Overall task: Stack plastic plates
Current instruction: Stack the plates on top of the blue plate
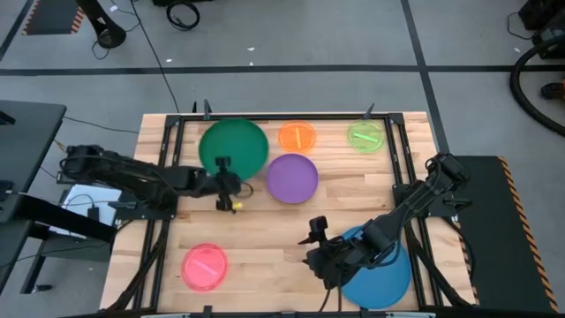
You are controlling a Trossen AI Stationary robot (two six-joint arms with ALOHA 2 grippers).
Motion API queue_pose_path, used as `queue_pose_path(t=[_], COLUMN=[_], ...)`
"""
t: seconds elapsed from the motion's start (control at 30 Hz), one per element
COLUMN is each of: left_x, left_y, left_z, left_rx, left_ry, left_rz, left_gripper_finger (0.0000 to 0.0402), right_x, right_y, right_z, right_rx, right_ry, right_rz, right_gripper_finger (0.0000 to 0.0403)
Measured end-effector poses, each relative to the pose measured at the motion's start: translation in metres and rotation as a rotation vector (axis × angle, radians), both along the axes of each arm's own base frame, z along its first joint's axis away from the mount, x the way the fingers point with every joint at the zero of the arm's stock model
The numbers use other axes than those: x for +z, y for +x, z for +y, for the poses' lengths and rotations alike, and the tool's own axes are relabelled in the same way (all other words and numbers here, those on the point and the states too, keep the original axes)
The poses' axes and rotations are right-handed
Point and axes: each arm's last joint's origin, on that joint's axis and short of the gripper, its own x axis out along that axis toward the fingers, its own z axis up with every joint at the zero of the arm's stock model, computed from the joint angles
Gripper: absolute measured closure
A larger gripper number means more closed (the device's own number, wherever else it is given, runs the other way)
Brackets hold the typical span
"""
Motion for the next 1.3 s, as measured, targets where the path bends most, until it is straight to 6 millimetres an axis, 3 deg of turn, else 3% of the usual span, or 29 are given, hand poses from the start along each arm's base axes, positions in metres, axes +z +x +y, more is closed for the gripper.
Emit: queue_pose_path(t=[0.1, 0.23, 0.4, 0.73, 0.9, 1.0, 1.13, 1.3], left_x=[0.038, 0.079, 0.090, 0.083, 0.097, 0.105, 0.105, 0.104], left_y=[0.006, 0.009, 0.002, -0.003, -0.006, -0.008, -0.011, -0.015], left_z=[-0.031, -0.077, -0.116, -0.148, -0.160, -0.165, -0.167, -0.171], left_rx=[-0.093, -0.285, -0.455, -0.537, -0.614, -0.650, -0.673, -0.697], left_ry=[-0.025, -0.156, -0.226, -0.265, -0.242, -0.228, -0.236, -0.240], left_rz=[0.008, -0.107, -0.207, -0.222, -0.260, -0.278, -0.266, -0.250], left_gripper_finger=[0.0373, 0.0373, 0.0373, 0.0373, 0.0373, 0.0373, 0.0366, 0.0364], right_x=[0.001, 0.002, 0.008, 0.019, 0.010, 0.004, 0.002, 0.002], right_y=[0.001, 0.004, 0.014, 0.037, 0.046, 0.047, 0.046, 0.042], right_z=[-0.001, -0.002, -0.006, -0.025, -0.039, -0.043, -0.043, -0.034], right_rx=[0.026, 0.084, 0.174, 0.270, 0.381, 0.369, 0.390, 0.463], right_ry=[-0.030, -0.090, -0.180, -0.300, -0.186, -0.202, -0.286, -0.313], right_rz=[-0.002, -0.018, -0.080, -0.185, -0.119, -0.101, -0.095, -0.106], right_gripper_finger=[0.0154, 0.0154, 0.0154, 0.0154, 0.0158, 0.0165, 0.0190, 0.0254])
